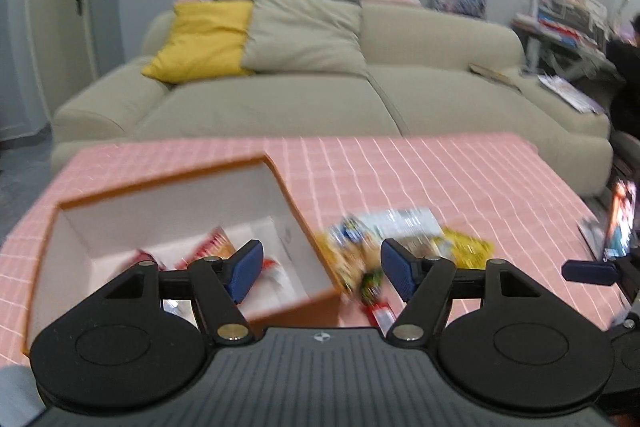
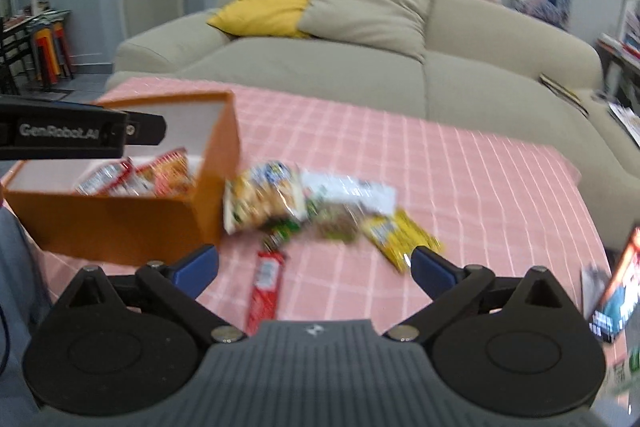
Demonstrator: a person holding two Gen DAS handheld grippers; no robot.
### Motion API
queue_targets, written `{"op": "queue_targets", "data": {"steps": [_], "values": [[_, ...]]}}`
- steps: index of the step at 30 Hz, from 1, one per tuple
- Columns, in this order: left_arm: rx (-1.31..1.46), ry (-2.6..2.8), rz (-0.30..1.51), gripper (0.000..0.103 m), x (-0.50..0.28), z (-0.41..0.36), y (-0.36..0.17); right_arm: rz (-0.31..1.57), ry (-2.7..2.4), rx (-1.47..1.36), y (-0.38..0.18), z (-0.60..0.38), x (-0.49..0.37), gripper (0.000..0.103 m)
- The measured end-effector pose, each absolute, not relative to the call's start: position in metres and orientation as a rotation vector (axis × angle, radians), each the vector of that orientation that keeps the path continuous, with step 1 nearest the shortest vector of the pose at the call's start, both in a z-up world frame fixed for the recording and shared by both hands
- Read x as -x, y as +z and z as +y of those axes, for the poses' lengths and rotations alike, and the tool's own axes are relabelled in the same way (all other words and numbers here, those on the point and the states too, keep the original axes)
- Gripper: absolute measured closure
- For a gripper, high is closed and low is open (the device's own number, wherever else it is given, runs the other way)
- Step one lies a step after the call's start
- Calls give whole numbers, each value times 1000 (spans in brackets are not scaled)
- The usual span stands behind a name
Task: Organize snacks
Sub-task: 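Move both tools back over the snack pile, then grasp the red chocolate bar with the left tool while the right tool grasps the yellow packet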
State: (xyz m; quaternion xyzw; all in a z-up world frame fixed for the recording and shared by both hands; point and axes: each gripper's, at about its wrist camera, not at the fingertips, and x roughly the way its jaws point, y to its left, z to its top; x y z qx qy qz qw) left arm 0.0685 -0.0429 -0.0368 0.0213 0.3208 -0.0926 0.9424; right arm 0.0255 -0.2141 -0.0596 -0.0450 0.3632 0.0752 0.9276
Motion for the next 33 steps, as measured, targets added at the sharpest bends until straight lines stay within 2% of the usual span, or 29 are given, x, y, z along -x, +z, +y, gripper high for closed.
{"op": "queue_targets", "data": {"steps": [6, 14, 18, 21, 31, 33], "values": [[-76, -250, 744, 26, -66, -54, -59, 798, 115, 84, -83, -228, -16, 5], [-120, -312, 820, 28, -66, -74, -80, 837, 115, 86, -98, -230, -27, 14], [-55, -320, 909, 30, -76, -82, -93, 835, 129, 117, -103, -237, -37, 14], [5, -270, 959, 37, -86, -86, -104, 843, 136, 153, -108, -243, -48, 15], [34, -210, 1002, 37, -105, -108, -134, 821, 204, 305, -126, -264, -81, 18], [38, -196, 1029, 40, -109, -110, -141, 823, 215, 314, -129, -269, -88, 18]]}}
